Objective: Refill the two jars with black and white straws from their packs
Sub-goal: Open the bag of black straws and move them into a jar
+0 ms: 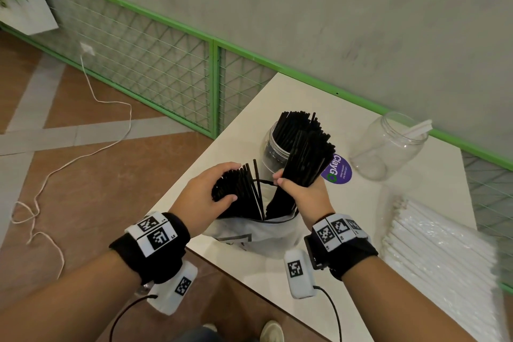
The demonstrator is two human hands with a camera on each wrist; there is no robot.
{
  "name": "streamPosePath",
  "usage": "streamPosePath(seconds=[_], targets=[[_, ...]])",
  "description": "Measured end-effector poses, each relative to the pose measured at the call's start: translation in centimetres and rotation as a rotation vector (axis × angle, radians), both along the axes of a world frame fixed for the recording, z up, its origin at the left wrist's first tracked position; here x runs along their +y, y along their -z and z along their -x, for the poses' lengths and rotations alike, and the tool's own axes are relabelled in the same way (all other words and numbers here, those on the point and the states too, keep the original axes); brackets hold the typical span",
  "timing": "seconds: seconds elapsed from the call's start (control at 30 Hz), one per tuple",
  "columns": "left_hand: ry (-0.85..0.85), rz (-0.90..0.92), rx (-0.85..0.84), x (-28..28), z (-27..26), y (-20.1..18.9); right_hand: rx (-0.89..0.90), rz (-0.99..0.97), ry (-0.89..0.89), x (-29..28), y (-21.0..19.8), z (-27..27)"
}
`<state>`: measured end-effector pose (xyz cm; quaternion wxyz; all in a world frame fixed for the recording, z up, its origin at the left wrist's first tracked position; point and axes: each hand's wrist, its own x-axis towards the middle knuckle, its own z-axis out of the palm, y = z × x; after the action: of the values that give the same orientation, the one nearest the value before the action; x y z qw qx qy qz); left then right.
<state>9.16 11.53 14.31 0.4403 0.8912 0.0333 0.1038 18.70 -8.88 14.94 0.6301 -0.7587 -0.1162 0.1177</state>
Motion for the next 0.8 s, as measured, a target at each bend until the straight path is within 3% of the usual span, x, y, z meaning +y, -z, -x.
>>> streamPosePath(seconds=[0.13,0.37,0.47,0.6,0.8], targets=[[-0.002,-0.003,-0.012,-0.1,-0.2,0.2,-0.057,-0.065,0.015,0.1,-2.8,-0.3],[-0.001,0.0,0.001,-0.2,-0.7,0.2,0.006,-0.321,0.124,-1.1,-7.7,-3.4],[0.0,0.009,0.006,-0.1,-0.7,0.2,-0.065,-0.415,0.214,-0.6,-9.8,-5.3],[0.002,0.008,0.014,-0.2,-0.8,0.0,-0.139,-0.395,0.301,1.4,-10.5,-8.2],[-0.001,0.008,0.035,-0.1,-0.8,-0.2,-0.191,-0.263,0.277,3.3,-8.7,-10.2]])
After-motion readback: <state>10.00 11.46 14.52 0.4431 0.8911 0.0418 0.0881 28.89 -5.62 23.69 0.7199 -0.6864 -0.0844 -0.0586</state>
